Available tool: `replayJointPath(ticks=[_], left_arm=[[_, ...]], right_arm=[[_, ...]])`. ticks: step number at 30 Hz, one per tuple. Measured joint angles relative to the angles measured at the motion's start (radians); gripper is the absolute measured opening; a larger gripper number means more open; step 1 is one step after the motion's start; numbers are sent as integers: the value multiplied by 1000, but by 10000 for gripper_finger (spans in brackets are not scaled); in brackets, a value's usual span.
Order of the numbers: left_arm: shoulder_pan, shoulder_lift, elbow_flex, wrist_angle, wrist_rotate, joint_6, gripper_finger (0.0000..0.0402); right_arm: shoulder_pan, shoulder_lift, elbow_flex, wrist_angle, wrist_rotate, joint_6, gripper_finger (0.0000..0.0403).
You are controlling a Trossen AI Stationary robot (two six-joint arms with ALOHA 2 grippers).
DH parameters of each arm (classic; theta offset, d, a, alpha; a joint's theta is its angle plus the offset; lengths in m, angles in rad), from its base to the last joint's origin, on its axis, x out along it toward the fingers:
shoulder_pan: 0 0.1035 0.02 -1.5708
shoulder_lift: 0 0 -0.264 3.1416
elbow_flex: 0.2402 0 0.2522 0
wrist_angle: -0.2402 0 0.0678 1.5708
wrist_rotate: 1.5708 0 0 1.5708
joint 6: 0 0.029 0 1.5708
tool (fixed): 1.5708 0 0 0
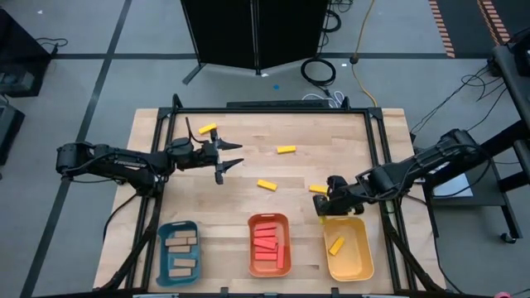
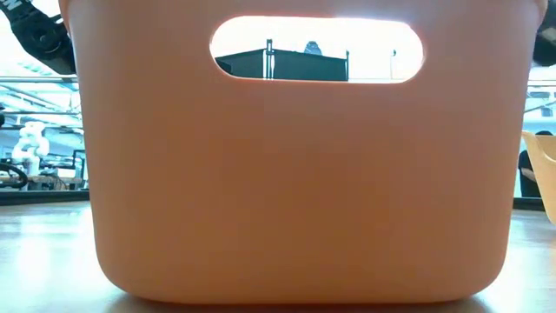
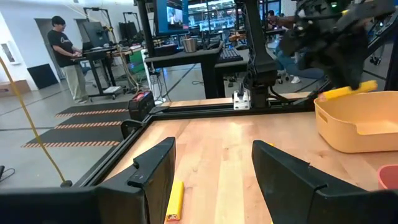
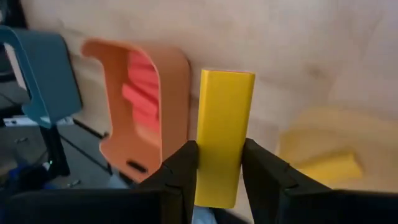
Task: Sort blocks
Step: Put the bottom left yellow block into the yellow bin
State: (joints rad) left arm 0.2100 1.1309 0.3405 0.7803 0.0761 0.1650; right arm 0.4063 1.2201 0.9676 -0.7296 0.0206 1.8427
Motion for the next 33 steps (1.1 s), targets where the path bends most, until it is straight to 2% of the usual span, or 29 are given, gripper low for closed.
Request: replayJointPath(ticks=[4, 12, 22, 29, 33], left_arm=[[0, 0, 0, 0, 16, 0, 210], [0, 0, 1, 6, 51, -2, 210], [-1, 0, 2, 21, 51, -3, 210], [-1, 0, 1, 21, 51, -3, 210], [-1, 0, 2, 19, 51, -3, 210]], right_arm=[[57, 0, 0, -5, -53, 99, 92], [159, 5, 0, -9, -73, 252, 93], [261, 92, 0, -88, -115, 483, 94], [266, 175, 0, -138, -270, 498, 94], [266, 205, 0, -139, -287, 493, 94]])
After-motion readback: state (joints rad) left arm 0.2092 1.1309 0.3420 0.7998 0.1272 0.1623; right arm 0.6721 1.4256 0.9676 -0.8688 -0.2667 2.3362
